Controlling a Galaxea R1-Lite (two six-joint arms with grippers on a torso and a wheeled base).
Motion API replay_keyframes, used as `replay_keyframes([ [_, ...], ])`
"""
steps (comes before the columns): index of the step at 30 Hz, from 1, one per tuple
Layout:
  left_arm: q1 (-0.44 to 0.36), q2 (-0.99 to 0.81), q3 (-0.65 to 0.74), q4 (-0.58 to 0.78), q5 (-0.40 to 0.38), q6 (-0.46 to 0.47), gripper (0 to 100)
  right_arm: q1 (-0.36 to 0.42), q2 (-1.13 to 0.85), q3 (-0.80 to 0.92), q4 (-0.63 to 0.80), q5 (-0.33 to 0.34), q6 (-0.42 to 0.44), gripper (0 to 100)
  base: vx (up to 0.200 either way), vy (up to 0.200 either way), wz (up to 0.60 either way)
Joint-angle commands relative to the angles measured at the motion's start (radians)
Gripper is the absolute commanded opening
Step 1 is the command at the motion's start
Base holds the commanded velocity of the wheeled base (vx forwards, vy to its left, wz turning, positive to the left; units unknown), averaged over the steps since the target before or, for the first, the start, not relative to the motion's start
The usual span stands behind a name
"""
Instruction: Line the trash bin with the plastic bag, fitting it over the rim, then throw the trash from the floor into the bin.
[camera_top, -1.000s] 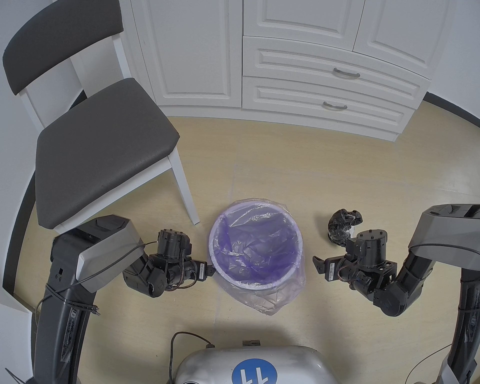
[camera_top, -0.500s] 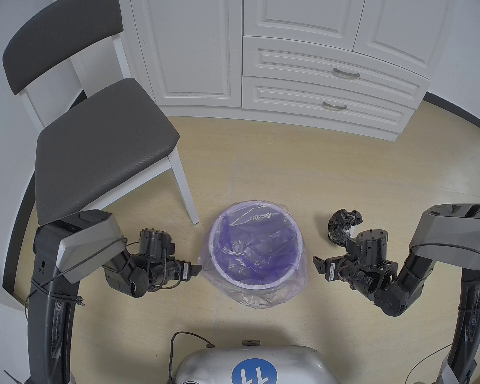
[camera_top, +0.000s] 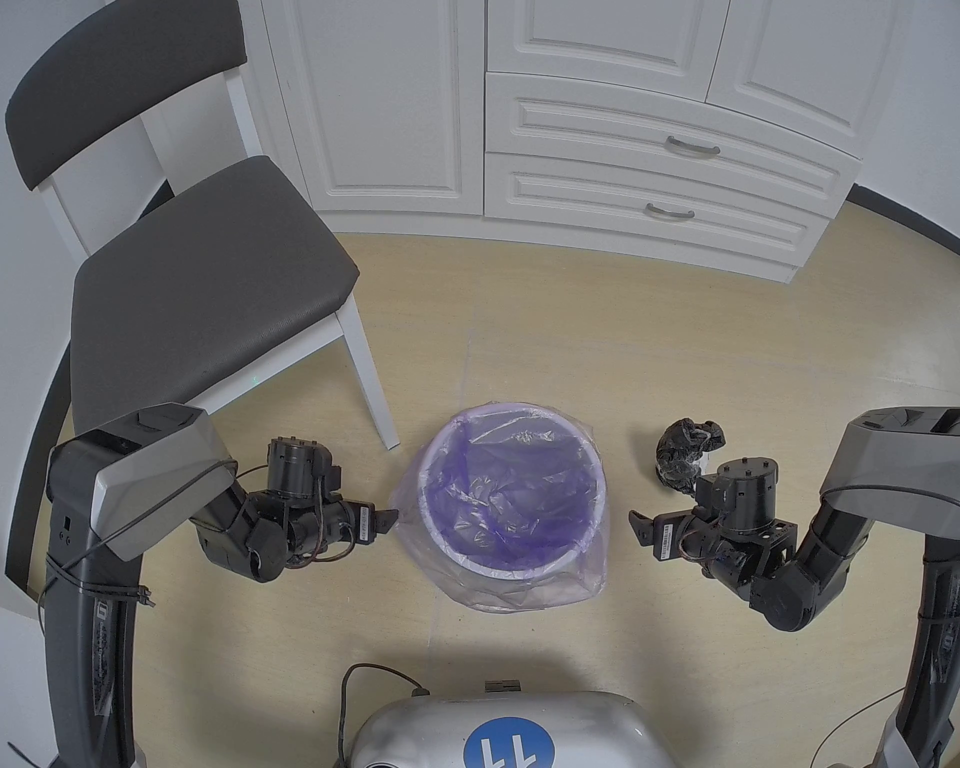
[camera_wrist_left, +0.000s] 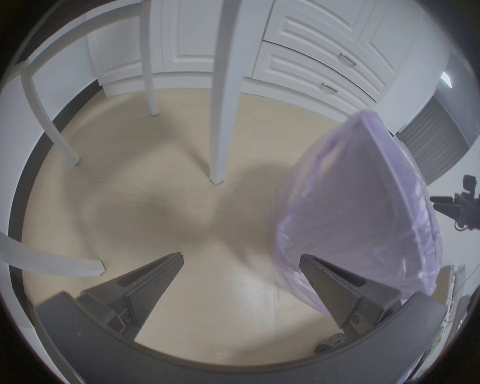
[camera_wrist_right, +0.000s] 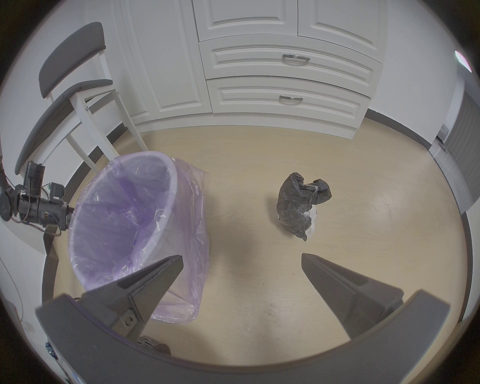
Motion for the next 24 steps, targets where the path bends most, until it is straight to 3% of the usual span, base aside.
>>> replay_keyframes([
  [1, -0.016, 0.005, 0.035, -0.015, 0.0, 0.007, 100, -0.003, -0.009, 0.0, 0.0, 0.0, 0.0, 100, 0.0, 0.0, 0.0],
  [8, 0.009, -0.017, 0.042, -0.082, 0.0, 0.006, 100, -0.005, -0.017, 0.002, 0.0, 0.0, 0.0, 100, 0.0, 0.0, 0.0],
  [16, 0.038, -0.072, 0.01, -0.031, -0.024, 0.006, 100, -0.005, -0.015, 0.002, 0.0, -0.001, 0.0, 100, 0.0, 0.0, 0.0],
  [23, -0.002, 0.058, -0.064, 0.01, -0.013, 0.012, 100, -0.003, -0.014, 0.002, 0.0, -0.001, 0.0, 100, 0.0, 0.0, 0.0],
  [24, -0.016, 0.136, -0.126, 0.015, 0.01, 0.027, 100, -0.003, -0.012, 0.002, 0.0, -0.001, 0.0, 100, 0.0, 0.0, 0.0],
])
